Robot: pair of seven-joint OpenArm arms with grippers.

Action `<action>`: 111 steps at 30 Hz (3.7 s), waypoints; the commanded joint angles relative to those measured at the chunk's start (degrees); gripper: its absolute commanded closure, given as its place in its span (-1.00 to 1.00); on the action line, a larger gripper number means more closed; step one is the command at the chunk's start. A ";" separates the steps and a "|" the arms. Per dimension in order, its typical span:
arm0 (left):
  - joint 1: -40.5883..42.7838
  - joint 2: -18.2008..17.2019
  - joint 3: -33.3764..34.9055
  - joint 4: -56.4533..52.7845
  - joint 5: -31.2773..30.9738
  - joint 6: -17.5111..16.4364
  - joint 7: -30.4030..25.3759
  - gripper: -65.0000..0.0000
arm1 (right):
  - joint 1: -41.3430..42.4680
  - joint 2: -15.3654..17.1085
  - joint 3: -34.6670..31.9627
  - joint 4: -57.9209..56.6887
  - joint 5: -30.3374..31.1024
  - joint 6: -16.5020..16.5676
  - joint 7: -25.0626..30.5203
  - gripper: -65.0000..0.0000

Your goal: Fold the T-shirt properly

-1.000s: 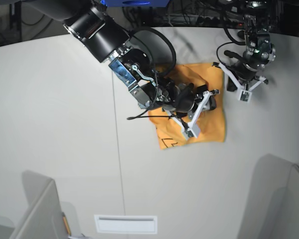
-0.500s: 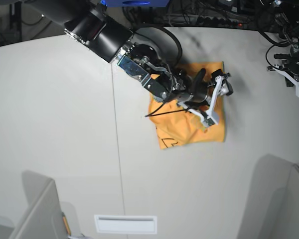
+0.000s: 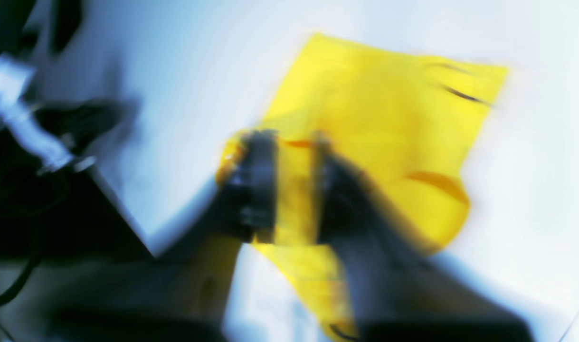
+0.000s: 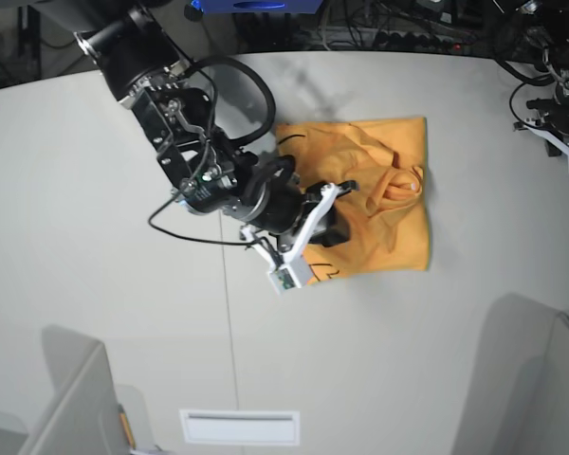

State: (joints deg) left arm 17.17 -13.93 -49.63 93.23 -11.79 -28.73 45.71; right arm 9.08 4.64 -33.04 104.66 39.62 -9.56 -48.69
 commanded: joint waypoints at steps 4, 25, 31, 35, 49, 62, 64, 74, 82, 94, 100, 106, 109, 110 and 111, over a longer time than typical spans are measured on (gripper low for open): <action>0.11 -1.32 -1.32 0.97 -0.03 0.29 -0.92 1.00 | -0.86 -1.44 5.30 -1.06 1.57 1.08 -3.05 1.00; 0.11 -1.23 -1.32 0.79 -0.03 0.29 -0.92 1.00 | 5.38 -4.60 -16.33 -14.95 1.92 1.43 -3.40 1.00; 0.11 -1.32 -1.32 0.79 -0.03 0.29 -0.92 1.00 | 3.27 -4.60 -22.92 -11.87 1.57 1.25 -5.34 1.00; 0.11 -1.32 -1.32 0.79 -0.03 0.29 -0.92 1.00 | 3.18 -3.81 -19.58 -8.44 1.48 1.17 -5.86 1.00; 0.11 -1.32 -1.32 0.79 -0.03 0.29 -1.01 1.00 | 6.00 -2.40 -19.49 -0.44 -12.76 -9.56 -11.14 -0.15; 0.37 -1.23 -1.32 0.79 -0.03 0.29 -1.01 1.00 | 6.26 -7.94 -29.07 -10.11 -34.21 -10.09 -9.29 0.01; 0.37 -1.23 -1.32 0.79 -0.03 0.29 -1.01 1.00 | 6.26 -8.21 -29.07 -11.96 -35.26 -10.09 -8.68 0.01; 0.28 -1.32 -1.32 0.79 -0.03 0.29 -1.01 1.00 | 6.35 -7.68 -29.07 -16.18 -35.44 -10.09 -5.51 0.08; 0.28 -1.32 -1.32 0.79 -0.03 0.29 -1.01 1.00 | 7.40 -8.12 -29.07 -15.83 -35.44 -10.09 -5.34 1.00; 0.55 -1.06 -0.97 0.79 -0.03 0.29 -1.01 1.00 | 12.68 -12.69 -29.25 -15.91 -35.35 -10.09 -2.96 1.00; 0.63 -0.97 -0.88 0.79 -0.03 0.29 -0.92 1.00 | 15.14 -13.04 -29.25 -16.35 -35.09 -10.09 1.70 1.00; 0.28 -0.97 -0.79 0.79 -0.03 0.29 -0.75 1.00 | 14.96 -13.13 -29.25 -19.87 -35.09 -10.09 11.98 1.00; 0.28 -0.97 -0.79 0.79 -0.03 0.29 -0.75 1.00 | 15.05 -13.13 -29.34 -23.30 -35.09 -10.09 18.31 1.00; 0.28 -0.97 -0.79 0.79 -0.03 0.29 -0.75 1.00 | 15.05 -13.13 -29.34 -24.09 -35.09 -10.09 19.81 1.00; 0.28 -0.97 -0.79 0.79 -0.03 0.29 -0.75 1.00 | 15.05 -13.13 -29.34 -24.79 -35.09 -10.09 21.13 1.00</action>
State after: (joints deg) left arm 17.58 -13.80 -50.15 93.19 -11.60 -28.58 45.89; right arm 22.83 -7.44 -62.63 78.94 5.50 -19.53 -29.32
